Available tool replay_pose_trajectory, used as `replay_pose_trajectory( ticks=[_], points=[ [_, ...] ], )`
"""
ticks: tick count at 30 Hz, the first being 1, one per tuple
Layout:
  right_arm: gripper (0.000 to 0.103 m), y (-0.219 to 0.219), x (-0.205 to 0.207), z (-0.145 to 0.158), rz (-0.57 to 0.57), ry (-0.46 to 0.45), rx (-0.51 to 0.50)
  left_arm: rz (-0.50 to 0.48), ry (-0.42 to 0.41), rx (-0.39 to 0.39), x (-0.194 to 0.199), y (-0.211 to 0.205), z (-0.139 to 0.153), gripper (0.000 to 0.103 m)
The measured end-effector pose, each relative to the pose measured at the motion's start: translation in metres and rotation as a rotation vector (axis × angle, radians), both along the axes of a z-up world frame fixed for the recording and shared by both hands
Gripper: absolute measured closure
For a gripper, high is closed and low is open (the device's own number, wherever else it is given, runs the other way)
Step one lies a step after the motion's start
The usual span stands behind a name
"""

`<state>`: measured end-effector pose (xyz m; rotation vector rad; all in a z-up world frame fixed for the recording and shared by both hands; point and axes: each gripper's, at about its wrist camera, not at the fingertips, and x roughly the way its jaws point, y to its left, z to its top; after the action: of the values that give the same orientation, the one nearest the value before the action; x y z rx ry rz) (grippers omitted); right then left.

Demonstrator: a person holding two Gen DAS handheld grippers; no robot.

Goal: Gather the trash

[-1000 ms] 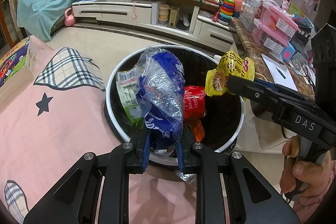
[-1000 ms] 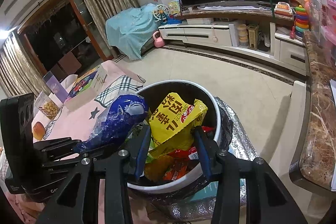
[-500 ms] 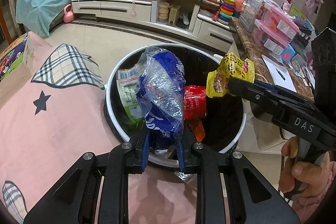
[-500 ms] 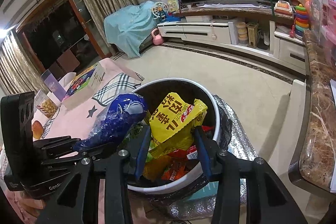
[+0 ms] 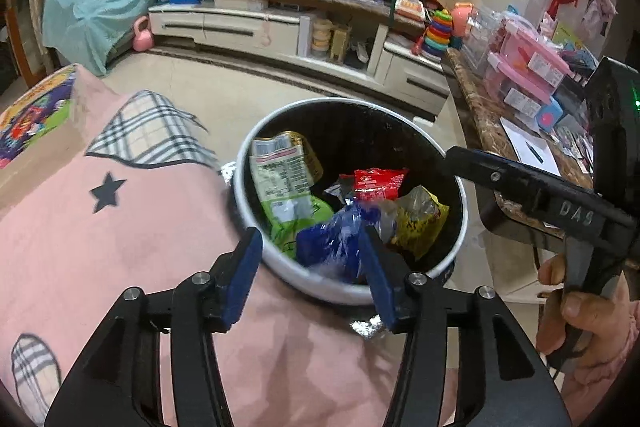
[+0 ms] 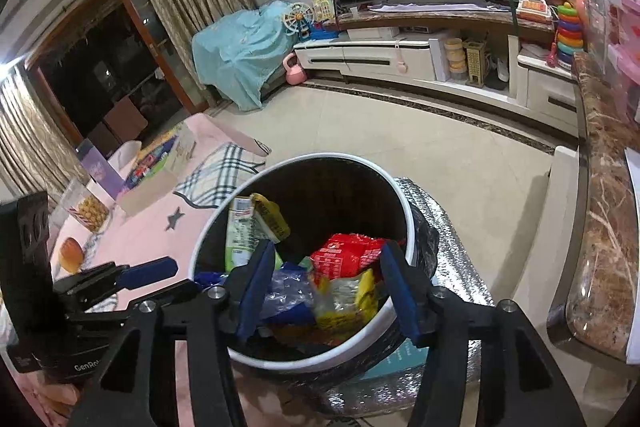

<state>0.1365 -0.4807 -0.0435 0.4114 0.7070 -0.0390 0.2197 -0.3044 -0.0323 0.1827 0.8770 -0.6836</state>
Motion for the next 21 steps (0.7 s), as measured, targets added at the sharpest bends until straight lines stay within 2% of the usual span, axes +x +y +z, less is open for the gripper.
replay_pose_trajectory(
  ticks=[2, 5, 8, 12, 18, 21],
  points=[
    [0.032, 0.003, -0.015, 0.005, -0.012, -0.036, 0.017, 0.040, -0.012, -0.023, -0.011, 0.017, 0.003, 0.040],
    [0.020, 0.013, -0.040, 0.011, -0.030, -0.086, 0.042, 0.080, -0.009, -0.077, -0.030, 0.043, 0.006, 0.038],
    [0.014, 0.026, -0.063, 0.013, -0.046, -0.122, 0.071, 0.122, -0.037, -0.099, -0.050, 0.067, 0.008, 0.034],
    [0.013, 0.050, -0.090, 0.010, -0.065, -0.148, 0.081, 0.185, -0.067, -0.114, -0.074, 0.092, 0.008, 0.024],
    [0.013, 0.091, -0.118, 0.011, -0.056, -0.163, 0.028, 0.247, -0.112, -0.144, -0.110, 0.132, 0.009, 0.024],
    [0.013, 0.109, -0.136, 0.027, -0.049, -0.201, -0.026, 0.253, -0.146, -0.208, -0.130, 0.152, 0.022, 0.024]
  ],
)
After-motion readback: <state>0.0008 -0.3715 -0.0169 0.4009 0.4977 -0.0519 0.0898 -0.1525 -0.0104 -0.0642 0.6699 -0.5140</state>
